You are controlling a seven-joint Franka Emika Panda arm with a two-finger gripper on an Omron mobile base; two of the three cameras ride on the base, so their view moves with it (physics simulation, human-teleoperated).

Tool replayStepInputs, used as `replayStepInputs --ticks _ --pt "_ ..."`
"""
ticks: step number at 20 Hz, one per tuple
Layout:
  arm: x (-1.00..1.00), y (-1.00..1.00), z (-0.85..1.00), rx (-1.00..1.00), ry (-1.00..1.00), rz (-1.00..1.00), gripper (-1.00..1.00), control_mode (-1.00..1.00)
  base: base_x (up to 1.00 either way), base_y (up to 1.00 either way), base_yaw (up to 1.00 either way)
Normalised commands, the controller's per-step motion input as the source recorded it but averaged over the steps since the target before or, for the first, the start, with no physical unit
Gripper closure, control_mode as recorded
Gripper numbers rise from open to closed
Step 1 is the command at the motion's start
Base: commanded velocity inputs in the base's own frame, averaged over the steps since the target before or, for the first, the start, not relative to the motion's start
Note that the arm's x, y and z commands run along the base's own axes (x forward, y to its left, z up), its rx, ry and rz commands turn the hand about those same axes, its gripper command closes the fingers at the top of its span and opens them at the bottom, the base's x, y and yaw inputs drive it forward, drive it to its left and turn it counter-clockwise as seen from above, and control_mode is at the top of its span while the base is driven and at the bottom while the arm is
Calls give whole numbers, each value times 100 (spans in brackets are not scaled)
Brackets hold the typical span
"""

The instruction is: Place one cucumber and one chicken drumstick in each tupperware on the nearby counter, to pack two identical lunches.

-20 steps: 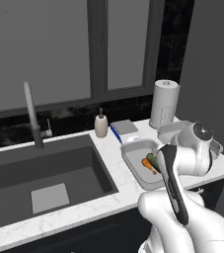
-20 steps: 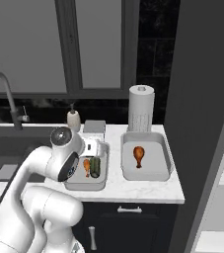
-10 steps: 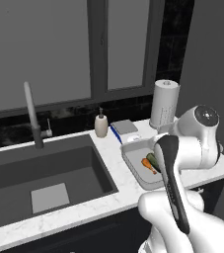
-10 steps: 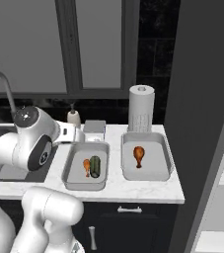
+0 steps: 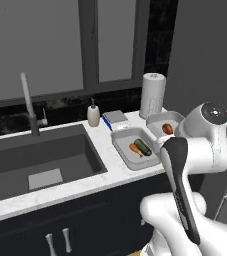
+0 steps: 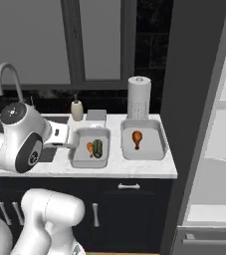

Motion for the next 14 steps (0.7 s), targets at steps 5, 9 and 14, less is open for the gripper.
replayStepInputs --ticks 5,9,14 --pt "0 0 0 0 0 0 -100 100 -52 -81 -11" --pt "0 0 0 0 0 0 -100 100 -4 -100 -2" --pt "0 0 0 0 0 0 -100 100 0 -100 0"
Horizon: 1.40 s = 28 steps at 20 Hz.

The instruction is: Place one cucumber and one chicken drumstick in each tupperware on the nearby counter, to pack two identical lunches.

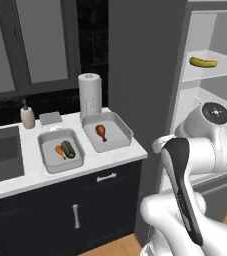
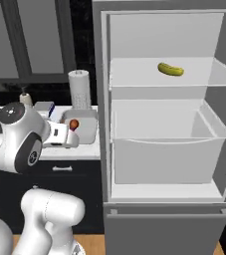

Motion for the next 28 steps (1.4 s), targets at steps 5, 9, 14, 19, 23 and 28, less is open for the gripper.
replayStepInputs --ticks 5,9,14,19,23,28 --pt "0 0 0 0 0 0 -100 100 0 -100 0" --pt "0 0 0 0 0 0 -100 100 0 -100 0" --pt "0 0 0 0 0 0 -100 100 16 -69 5" --pt "0 0 0 0 0 0 -100 100 37 6 10" --pt "0 0 0 0 0 0 -100 100 38 1 12" --pt "0 0 0 0 0 0 -100 100 39 0 9"
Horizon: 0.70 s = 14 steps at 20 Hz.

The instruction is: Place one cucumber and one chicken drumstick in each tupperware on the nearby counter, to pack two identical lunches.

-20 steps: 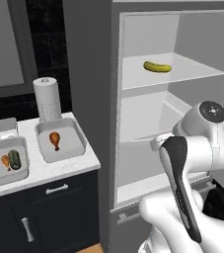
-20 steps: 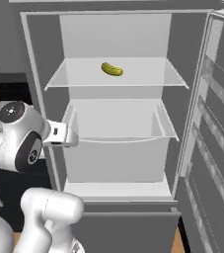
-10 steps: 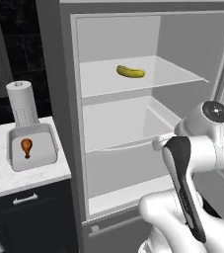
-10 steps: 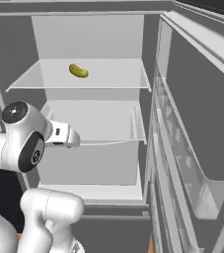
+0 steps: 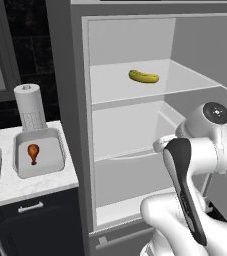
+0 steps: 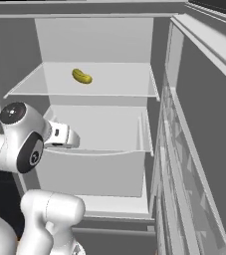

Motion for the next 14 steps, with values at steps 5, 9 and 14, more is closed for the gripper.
replayStepInputs --ticks 5,9,14 --pt "18 -9 10 0 -14 5 -100 -100 0 0 0" --pt "40 -8 57 0 -23 13 -100 -100 0 0 0" --pt "53 -3 92 3 2 4 -100 -100 0 0 0"
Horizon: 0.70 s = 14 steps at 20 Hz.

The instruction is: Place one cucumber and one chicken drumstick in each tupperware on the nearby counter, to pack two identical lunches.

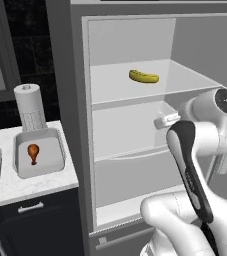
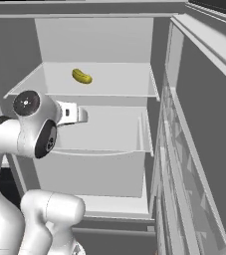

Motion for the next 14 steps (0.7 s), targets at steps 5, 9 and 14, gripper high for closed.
replayStepInputs --ticks 5,9,14 --pt "56 0 99 2 17 0 -100 -100 0 0 0" --pt "60 0 61 3 5 0 -100 -100 0 0 0" --pt "59 -10 22 8 6 0 -100 -100 0 0 0"
